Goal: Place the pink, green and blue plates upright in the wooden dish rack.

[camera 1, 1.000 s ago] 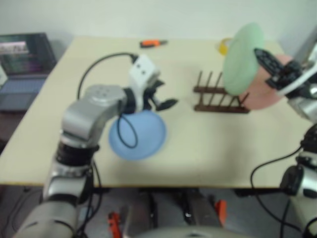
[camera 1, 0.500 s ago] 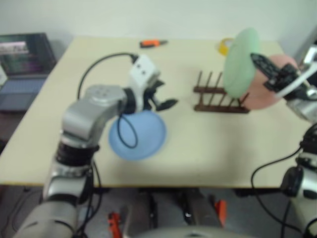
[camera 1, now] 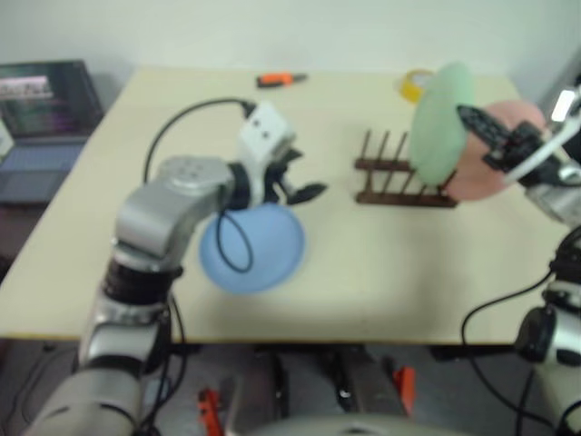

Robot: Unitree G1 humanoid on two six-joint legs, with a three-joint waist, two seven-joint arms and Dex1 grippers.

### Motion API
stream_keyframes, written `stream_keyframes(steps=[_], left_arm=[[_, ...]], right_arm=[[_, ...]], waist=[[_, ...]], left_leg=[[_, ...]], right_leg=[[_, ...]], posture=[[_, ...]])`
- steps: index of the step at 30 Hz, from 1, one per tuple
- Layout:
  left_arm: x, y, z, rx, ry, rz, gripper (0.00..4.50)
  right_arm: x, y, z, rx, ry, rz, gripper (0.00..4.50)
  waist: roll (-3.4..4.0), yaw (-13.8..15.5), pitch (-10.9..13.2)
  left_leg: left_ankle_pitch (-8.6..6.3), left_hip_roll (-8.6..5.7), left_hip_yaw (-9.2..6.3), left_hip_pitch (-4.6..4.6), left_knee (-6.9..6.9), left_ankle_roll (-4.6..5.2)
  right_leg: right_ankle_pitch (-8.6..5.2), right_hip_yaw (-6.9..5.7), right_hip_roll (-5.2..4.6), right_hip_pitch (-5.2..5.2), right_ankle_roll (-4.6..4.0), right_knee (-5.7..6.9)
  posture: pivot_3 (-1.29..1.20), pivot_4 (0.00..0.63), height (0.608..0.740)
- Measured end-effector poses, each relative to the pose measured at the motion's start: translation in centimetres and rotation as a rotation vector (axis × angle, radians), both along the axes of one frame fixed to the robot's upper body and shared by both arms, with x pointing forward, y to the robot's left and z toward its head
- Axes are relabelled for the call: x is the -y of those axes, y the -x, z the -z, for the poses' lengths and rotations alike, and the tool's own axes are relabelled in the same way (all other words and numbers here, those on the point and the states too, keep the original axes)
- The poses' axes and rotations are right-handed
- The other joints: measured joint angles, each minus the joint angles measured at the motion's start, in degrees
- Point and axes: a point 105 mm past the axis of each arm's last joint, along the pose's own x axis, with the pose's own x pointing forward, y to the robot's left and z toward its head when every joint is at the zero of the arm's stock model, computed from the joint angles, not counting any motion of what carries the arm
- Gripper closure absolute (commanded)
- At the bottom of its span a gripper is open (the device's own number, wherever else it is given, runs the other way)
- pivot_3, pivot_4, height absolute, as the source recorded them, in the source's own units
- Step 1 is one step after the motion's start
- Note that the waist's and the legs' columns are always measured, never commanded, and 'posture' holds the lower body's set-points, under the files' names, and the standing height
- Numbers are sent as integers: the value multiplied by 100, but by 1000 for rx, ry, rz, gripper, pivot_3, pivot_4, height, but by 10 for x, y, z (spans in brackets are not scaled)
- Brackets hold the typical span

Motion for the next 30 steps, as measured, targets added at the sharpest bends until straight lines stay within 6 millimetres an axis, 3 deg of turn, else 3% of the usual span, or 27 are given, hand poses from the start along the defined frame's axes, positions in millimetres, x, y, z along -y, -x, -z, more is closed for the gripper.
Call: stream_keyframes(steps=[23, 26, 30], left_arm=[[-1, -1, 1, 4, -11, -12, 417], [-1, -1, 1, 4, -12, -13, 417], [-1, -1, 1, 4, -12, -12, 417]], right_arm=[[-2, -8, 12, -18, 97, 42, 4462], [-1, -8, 13, -20, 111, 51, 3788], [-1, -9, 15, -26, 122, 53, 2413]], waist=[[0, 3, 0], [0, 3, 0], [0, 0, 0]], left_leg=[[0, -1, 0, 0, 1, 0], [0, 0, 0, 0, 1, 0], [0, 0, 0, 0, 1, 0]], right_leg=[[0, 0, 0, 0, 0, 0], [0, 0, 0, 0, 0, 0], [0, -1, 0, 0, 0, 1]], posture=[[0, 150, 740], [0, 150, 740], [0, 150, 740]])
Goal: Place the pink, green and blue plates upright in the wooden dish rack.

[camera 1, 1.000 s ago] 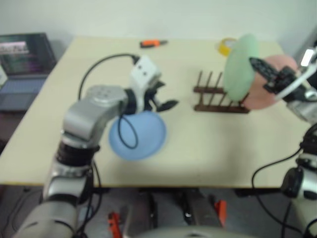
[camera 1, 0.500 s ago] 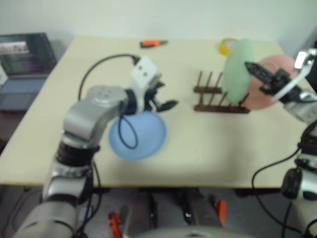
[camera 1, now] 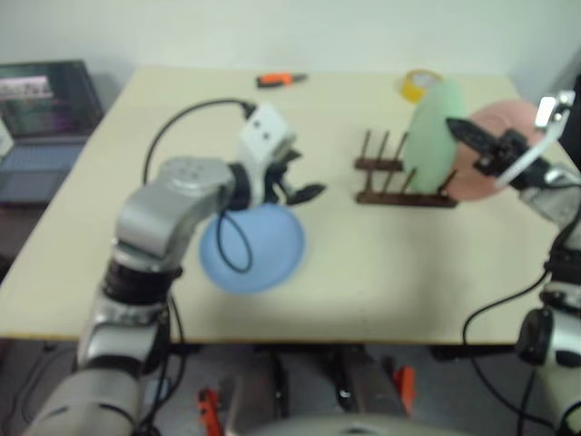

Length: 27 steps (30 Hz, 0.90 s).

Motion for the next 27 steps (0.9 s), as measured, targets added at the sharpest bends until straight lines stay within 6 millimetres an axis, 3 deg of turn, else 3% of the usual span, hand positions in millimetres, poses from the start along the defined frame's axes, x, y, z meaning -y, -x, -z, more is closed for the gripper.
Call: stream_keyframes(steps=[6, 15, 20, 24, 27], left_arm=[[1, 0, 1, -1, -5, 3, 417], [-6, -1, 1, 11, -34, 1, 417], [-34, -9, -16, 39, -28, -66, 417], [-90, -8, -42, 59, -33, -186, 417], [-123, 0, -26, -20, -112, -235, 417]], right_arm=[[0, 2, -1, 11, 16, -12, 321], [24, 9, -20, 90, 219, 75, 321], [36, 34, -48, 190, 444, 77, 321], [5, 70, -94, 374, 509, -67, 321], [-33, 87, -99, 463, 531, -202, 321]], waist=[[0, 1, 0], [0, 1, 0], [1, 0, 3], [6, -94, 10], [-3, -138, 5]], left_leg=[[0, -1, 0, 0, 1, 0], [0, -1, 1, 0, 0, 0], [0, 0, 3, -3, -3, -1], [0, 13, 2, 1, -14, -1], [-1, 13, 4, 45, -34, -2]], right_leg=[[0, 1, 0, 0, 0, 0], [-1, 0, 0, -2, 0, -1], [-3, 1, -1, -9, -4, -2], [-7, 0, 6, -16, -10, 4], [-23, 0, 2, 13, -37, 4]], posture=[[0, 150, 740], [0, 150, 740], [0, 150, 740], [0, 150, 740], [0, 150, 740]])
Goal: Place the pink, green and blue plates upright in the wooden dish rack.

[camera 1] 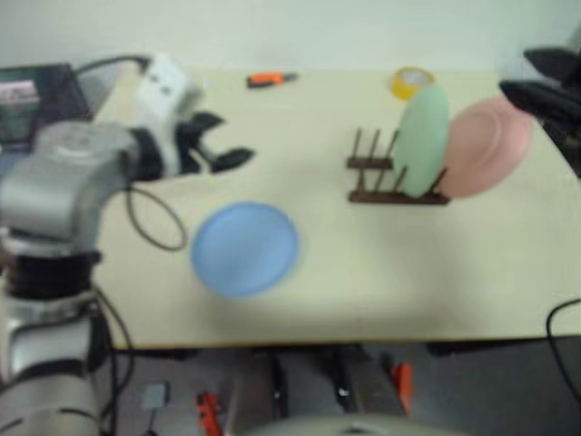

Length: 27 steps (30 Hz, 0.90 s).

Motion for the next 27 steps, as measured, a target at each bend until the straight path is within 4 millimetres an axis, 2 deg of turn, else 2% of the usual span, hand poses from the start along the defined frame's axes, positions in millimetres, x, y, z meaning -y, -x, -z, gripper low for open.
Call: stream_keyframes(steps=[1, 4, 7, 10, 16, 20, 23, 27], left_arm=[[-7, 2, 14, -60, -16, -5, 417], [-10, 0, 55, -203, -29, -12, 417], [-14, -5, 77, -268, -42, -42, 417], [-16, -9, 88, -286, -26, -59, 417], [-18, -13, 110, -336, 6, -88, 417], [-15, -12, 135, -409, 35, -104, 417], [-15, -13, 137, -402, 30, -114, 417], [-14, -15, 139, -384, 30, -129, 1285]], right_arm=[[-14, 0, 7, -11, 3, -46, 321], [-52, -5, 36, -99, -9, -142, 321], [-71, -6, 55, -157, 2, -169, 321], [-76, -3, 61, -164, 28, -156, 321], [-93, 1, 86, -204, 125, -153, 321], [-113, -3, 112, -220, 215, -142, 321], [-121, -4, 123, -226, 243, -143, 321], [-127, -2, 129, -222, 256, -150, 274]], waist=[[-5, 0, -3], [-17, 49, 4], [-18, 165, 5], [-23, 211, 3], [-25, 202, 2], [-25, 161, 1], [-26, 160, 0], [-28, 162, -1]], left_leg=[[0, -1, 2, 10, -4, 0], [2, -4, 6, -2, 5, -1], [2, 0, 0, -51, 32, 0], [-3, -4, 0, -74, 36, 5], [-8, 2, -8, -73, 32, 6], [-7, 5, -8, -70, 42, 6], [-7, 1, -4, -67, 44, 7], [-6, -1, -3, -67, 47, 7]], right_leg=[[-10, 1, -6, 7, -18, 0], [4, -1, -24, -2, -25, 1], [5, -10, -24, -25, -26, -3], [10, -15, -30, -35, -39, -13], [6, -19, -23, -37, -32, -1], [-8, -19, -22, -36, -19, 7], [-6, -20, -22, -33, -16, 7], [-3, -19, -25, -30, -12, 5]], posture=[[0, 150, 740], [0, 150, 740], [0, 150, 740], [0, 150, 740], [0, 150, 740], [0, 150, 740], [0, 150, 740], [0, 150, 740]])
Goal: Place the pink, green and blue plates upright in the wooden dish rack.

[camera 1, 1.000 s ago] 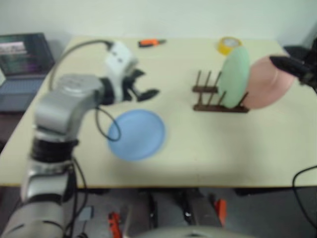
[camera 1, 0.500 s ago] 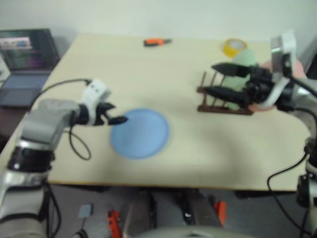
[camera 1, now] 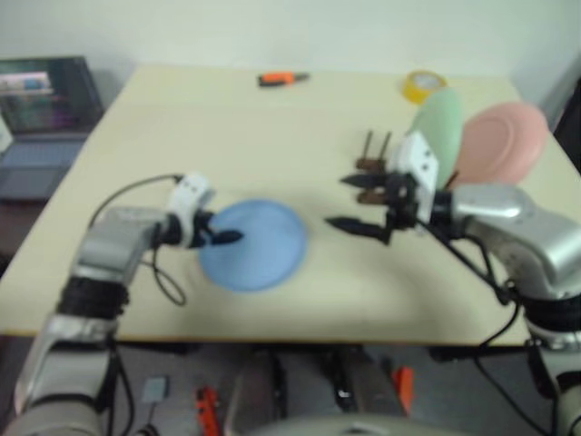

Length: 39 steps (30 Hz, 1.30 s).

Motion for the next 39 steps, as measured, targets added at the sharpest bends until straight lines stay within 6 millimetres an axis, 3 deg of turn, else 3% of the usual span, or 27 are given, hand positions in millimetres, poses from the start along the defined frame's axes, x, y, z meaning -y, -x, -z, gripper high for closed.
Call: stream_keyframes(steps=[8, 10, 15, 20, 27, 30, 36, 39], left_arm=[[-2, -6, -7, 23, 37, -44, 4063], [4, -12, -17, 53, 85, -49, 4475], [17, -31, -55, 163, 171, -81, 4475], [18, -45, -87, 271, 182, -146, 4475], [10, -71, -154, 512, 121, -367, 4475], [6, -67, -154, 515, 68, -407, 4475], [25, -52, -160, 516, 24, -373, 4475], [33, -48, -156, 494, 27, -359, 4475]], right_arm=[[-6, -4, 9, 21, 33, 4, 274], [-9, -5, 11, 26, 41, 2, 274], [-23, -6, 16, 60, 67, -31, 274], [-32, -11, 20, 112, 99, -34, 274], [-69, -34, 27, 356, 211, -17, 274], [-79, -43, 35, 426, 258, 10, 274], [-98, -62, 39, 596, 324, 57, 274], [-109, -61, 46, 632, 335, 25, 274]], waist=[[-1, 2, -1], [-4, 15, -2], [-7, 11, -4], [-7, 1, -3], [-8, -19, -3], [-9, -24, -2], [-11, -22, -3], [-12, -23, -3]], left_leg=[[0, 1, -3, 0, -1, 0], [0, -1, -3, 0, 1, 0], [0, -3, 1, -1, 3, 1], [0, 0, 1, -1, 0, 0], [1, -3, 7, 0, -1, -1], [1, -2, 8, -4, -3, -3], [2, -4, 7, -4, 0, -4], [3, -2, 5, -3, 1, -6]], right_leg=[[0, -2, 2, -1, -1, 0], [1, -8, 2, 1, 2, 0], [23, -8, 4, 1, 40, -3], [24, -8, 9, -2, 41, -3], [29, 0, 14, -3, 49, -3], [43, 2, 14, -9, 24, -2], [44, 1, 12, -9, 24, 0], [45, 0, 14, -8, 24, 5]], posture=[[0, 150, 740], [0, 150, 740], [0, 150, 740], [0, 150, 740], [0, 150, 740], [0, 150, 740], [0, 150, 740], [0, 150, 740]])
